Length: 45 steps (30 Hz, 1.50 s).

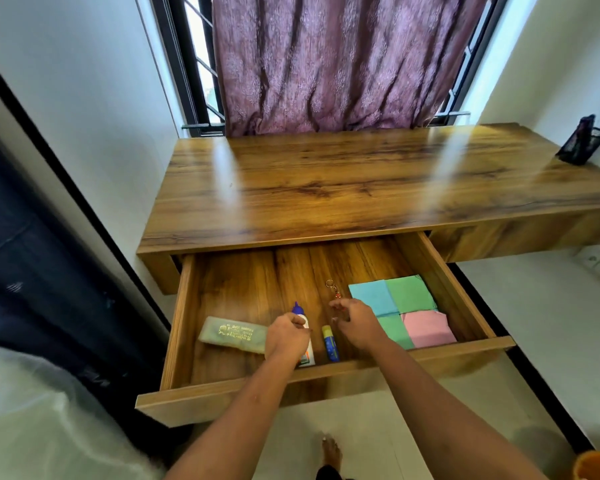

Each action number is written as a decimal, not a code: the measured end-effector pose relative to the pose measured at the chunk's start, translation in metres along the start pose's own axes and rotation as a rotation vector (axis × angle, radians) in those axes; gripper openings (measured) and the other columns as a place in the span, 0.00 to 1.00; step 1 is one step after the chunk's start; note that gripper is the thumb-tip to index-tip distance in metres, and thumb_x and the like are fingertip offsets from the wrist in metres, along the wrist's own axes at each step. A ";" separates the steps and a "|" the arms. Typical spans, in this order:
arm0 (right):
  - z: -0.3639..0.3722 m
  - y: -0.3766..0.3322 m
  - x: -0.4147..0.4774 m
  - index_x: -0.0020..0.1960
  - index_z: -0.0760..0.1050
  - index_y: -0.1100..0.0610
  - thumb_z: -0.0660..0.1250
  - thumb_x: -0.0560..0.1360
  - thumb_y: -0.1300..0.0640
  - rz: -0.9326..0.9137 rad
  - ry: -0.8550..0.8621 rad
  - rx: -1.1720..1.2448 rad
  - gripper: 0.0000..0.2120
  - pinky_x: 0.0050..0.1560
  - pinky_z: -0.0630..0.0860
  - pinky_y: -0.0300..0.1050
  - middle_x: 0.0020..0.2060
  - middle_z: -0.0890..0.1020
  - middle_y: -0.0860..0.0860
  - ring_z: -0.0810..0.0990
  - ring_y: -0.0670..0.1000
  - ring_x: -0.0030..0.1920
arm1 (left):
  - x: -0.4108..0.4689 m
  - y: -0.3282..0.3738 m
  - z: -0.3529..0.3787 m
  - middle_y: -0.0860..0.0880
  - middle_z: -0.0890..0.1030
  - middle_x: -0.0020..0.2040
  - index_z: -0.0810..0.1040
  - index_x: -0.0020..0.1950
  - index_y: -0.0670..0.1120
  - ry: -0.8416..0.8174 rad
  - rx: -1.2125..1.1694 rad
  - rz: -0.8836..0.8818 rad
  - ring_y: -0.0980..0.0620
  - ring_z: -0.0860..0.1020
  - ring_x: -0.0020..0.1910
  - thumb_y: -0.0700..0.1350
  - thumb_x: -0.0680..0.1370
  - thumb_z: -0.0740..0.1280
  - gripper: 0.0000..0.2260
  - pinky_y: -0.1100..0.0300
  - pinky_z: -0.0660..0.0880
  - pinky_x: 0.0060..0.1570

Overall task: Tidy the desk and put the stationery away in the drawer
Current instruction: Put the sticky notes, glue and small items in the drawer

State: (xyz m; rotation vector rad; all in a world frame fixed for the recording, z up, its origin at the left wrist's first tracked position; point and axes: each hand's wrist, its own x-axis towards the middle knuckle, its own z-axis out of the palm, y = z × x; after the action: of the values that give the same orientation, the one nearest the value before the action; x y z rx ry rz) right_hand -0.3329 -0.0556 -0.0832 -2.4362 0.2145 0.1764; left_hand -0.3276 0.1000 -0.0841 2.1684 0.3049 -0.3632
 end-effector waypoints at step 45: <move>-0.073 0.061 -0.119 0.78 0.38 0.52 0.62 0.78 0.62 -0.037 -0.251 -0.714 0.39 0.68 0.66 0.56 0.78 0.41 0.46 0.44 0.51 0.78 | -0.126 0.007 0.021 0.48 0.52 0.79 0.47 0.78 0.44 0.050 0.840 0.105 0.48 0.52 0.77 0.40 0.79 0.60 0.31 0.50 0.64 0.71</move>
State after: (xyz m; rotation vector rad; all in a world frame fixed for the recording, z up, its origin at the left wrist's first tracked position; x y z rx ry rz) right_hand -0.4558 -0.1358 -0.0432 -3.0790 -0.0176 0.6289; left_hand -0.4451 0.0684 -0.0450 3.0046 0.0575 -0.4247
